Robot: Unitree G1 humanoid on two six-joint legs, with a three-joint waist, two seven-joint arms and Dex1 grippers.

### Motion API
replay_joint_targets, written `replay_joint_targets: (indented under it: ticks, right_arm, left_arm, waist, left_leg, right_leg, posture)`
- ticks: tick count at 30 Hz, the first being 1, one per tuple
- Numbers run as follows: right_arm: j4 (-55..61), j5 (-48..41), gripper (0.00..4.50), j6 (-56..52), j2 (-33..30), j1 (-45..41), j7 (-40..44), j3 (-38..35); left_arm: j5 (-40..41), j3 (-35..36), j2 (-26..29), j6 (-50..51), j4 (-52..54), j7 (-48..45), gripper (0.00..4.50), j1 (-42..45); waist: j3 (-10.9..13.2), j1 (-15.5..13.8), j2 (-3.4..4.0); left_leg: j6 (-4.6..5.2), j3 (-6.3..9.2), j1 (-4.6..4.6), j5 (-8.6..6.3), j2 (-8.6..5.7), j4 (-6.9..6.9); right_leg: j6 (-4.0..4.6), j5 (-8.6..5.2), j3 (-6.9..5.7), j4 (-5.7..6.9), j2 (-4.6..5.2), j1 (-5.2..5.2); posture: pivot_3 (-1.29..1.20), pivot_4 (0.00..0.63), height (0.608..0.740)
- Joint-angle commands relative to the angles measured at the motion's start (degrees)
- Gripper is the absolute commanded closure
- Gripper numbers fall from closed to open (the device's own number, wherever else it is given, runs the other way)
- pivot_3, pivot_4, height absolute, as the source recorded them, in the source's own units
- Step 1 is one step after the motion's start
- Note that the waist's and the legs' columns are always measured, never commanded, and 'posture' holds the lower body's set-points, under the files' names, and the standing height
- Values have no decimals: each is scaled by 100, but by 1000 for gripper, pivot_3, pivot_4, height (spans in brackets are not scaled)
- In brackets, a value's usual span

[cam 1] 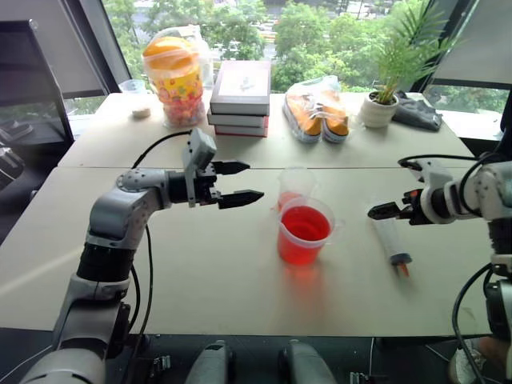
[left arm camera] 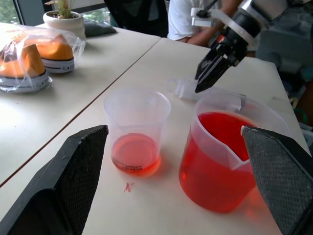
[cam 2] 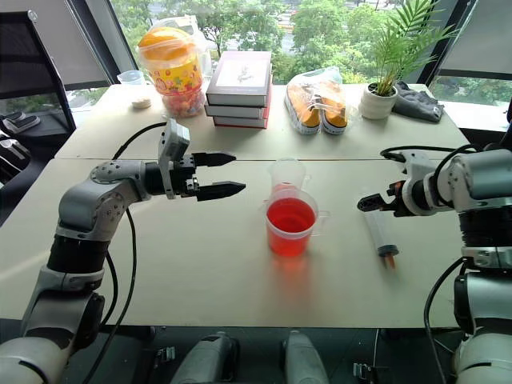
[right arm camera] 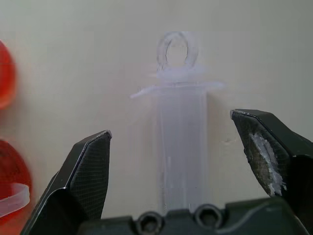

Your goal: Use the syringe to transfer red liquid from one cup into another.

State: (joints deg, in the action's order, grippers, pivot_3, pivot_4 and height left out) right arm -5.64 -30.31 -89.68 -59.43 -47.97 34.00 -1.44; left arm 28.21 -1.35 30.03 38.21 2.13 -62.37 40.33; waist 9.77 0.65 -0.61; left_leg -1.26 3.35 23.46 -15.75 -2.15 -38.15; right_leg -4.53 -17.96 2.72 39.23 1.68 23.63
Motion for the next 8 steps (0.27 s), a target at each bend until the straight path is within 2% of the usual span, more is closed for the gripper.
replay_joint_targets:
  ticks: [1,4,8]
  right_arm:
    - [1440,-535,66,471,-904,517,889,-662]
    - [2184,-700,66,1052,-1590,1434,1597,-1226]
    - [2807,-909,66,1289,-1603,2542,2078,-2329]
  left_arm:
    - [147,164,332,-40,246,-185,0,-89]
    - [69,152,525,-142,275,-173,0,-165]
    - [127,163,643,-91,304,-119,0,-213]
  waist:
    - [0,-1,0]
    - [0,-3,0]
    - [0,-1,-1]
  left_leg:
    - [1,2,1,-1,0,3]
    - [3,4,-3,-2,2,5]
    - [5,1,-13,-3,2,-9]
  right_leg:
    - [0,0,-2,-5,0,0]
    - [0,0,-6,-13,-1,-9]
    - [-8,4,-3,-16,2,-29]
  posture:
    - [0,150,740]
    - [0,150,740]
    - [0,150,740]
